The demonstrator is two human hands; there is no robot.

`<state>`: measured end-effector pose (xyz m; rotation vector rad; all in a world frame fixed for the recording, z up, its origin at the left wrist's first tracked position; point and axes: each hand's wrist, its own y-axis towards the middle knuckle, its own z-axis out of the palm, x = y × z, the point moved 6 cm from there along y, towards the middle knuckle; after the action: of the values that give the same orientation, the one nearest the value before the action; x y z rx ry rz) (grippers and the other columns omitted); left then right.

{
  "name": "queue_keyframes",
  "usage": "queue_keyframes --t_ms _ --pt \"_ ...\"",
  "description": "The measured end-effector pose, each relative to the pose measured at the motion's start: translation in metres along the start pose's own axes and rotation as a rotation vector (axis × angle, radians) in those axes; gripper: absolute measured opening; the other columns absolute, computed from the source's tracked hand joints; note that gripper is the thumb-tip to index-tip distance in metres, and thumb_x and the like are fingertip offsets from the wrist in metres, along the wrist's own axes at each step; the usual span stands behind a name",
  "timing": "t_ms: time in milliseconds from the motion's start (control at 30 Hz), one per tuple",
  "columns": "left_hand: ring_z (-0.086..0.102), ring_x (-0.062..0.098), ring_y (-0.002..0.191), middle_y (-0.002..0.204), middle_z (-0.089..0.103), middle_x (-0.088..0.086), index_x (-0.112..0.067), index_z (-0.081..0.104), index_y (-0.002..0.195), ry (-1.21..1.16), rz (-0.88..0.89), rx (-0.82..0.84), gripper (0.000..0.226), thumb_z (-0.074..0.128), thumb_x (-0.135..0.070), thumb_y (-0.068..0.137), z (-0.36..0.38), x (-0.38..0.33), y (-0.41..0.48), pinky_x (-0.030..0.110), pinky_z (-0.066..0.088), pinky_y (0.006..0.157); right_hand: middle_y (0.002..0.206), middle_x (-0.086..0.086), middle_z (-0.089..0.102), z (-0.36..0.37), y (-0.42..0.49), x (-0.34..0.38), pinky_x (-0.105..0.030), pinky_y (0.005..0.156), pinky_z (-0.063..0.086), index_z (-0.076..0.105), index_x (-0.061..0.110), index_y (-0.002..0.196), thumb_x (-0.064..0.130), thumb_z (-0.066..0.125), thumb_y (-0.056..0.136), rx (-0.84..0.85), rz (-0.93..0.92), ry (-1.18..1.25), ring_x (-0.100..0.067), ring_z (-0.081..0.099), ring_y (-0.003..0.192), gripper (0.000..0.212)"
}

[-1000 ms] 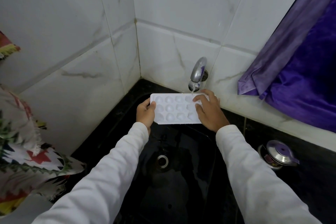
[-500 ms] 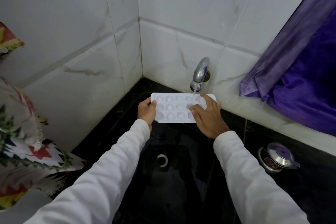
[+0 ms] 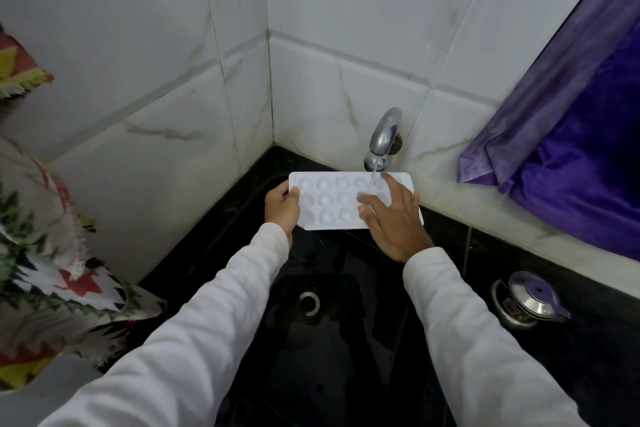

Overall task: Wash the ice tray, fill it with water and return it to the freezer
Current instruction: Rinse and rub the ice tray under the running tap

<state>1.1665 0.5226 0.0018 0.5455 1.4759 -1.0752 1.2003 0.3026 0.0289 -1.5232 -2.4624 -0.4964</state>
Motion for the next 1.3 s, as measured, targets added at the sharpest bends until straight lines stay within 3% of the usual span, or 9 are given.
queue_keyframes --t_ms 133,267,433,767,933,1067,1300 --pt "0.066 0.022 0.101 0.102 0.068 -0.001 -0.022 0.064 0.108 0.005 0.001 -0.006 0.025 0.042 -0.011 0.103 -0.001 -0.001 0.002 0.039 0.055 0.092 0.159 -0.012 0.021 -0.002 -0.003 0.003 -0.050 0.119 0.008 0.059 0.033 0.129 0.060 0.024 0.096 0.001 -0.048 0.002 -0.030 0.015 0.145 0.056" --pt "0.066 0.023 0.103 0.109 0.067 0.002 -0.015 0.064 0.122 0.010 -0.012 -0.010 0.029 0.043 -0.012 0.103 -0.001 0.003 0.005 0.039 0.055 0.092 0.156 -0.011 0.025 -0.005 -0.001 -0.003 -0.046 0.117 0.023 0.058 0.026 0.123 0.060 0.038 0.095 -0.027 -0.008 0.089 -0.029 0.021 0.141 0.049" --pt "0.066 0.025 0.106 0.117 0.068 0.006 -0.014 0.063 0.126 0.034 -0.048 -0.049 0.030 0.045 -0.014 0.102 -0.004 0.008 0.016 0.043 0.055 0.095 0.154 -0.009 0.024 -0.003 -0.003 -0.010 -0.044 0.113 0.031 0.053 0.018 0.126 0.052 0.056 0.094 -0.089 0.054 0.128 -0.030 0.027 0.140 0.047" --pt "0.066 0.029 0.105 0.117 0.068 0.012 -0.009 0.065 0.122 0.014 -0.101 -0.111 0.030 0.045 -0.012 0.100 -0.003 0.008 0.034 0.047 0.055 0.095 0.153 -0.013 0.026 0.007 -0.004 -0.007 -0.051 0.114 0.030 0.054 0.018 0.125 0.063 0.054 0.088 -0.056 0.023 0.087 -0.031 0.027 0.140 0.058" --pt "0.065 0.029 0.107 0.119 0.068 0.011 -0.010 0.064 0.124 0.036 -0.103 -0.095 0.031 0.043 -0.014 0.102 0.000 0.010 0.032 0.047 0.055 0.096 0.152 -0.015 0.027 0.013 -0.005 -0.006 -0.063 0.111 0.029 0.064 0.032 0.119 0.072 0.043 0.086 -0.059 0.000 0.071 -0.036 0.026 0.140 0.056" --pt "0.066 0.028 0.106 0.118 0.068 0.009 -0.012 0.065 0.124 0.076 -0.099 -0.063 0.031 0.043 -0.015 0.102 0.002 0.016 0.031 0.047 0.055 0.095 0.151 -0.019 0.033 0.013 -0.007 -0.009 -0.059 0.108 0.036 0.071 0.028 0.103 0.070 0.048 0.085 -0.088 -0.006 0.060 -0.041 0.032 0.134 0.052" --pt "0.065 0.028 0.108 0.120 0.067 0.009 -0.012 0.062 0.128 0.045 -0.110 -0.076 0.032 0.043 -0.014 0.103 0.002 0.021 0.027 0.045 0.054 0.096 0.154 -0.016 0.029 0.016 -0.008 -0.009 -0.059 0.109 0.033 0.069 0.035 0.108 0.075 0.049 0.079 -0.030 -0.024 0.014 -0.040 0.025 0.138 0.053"
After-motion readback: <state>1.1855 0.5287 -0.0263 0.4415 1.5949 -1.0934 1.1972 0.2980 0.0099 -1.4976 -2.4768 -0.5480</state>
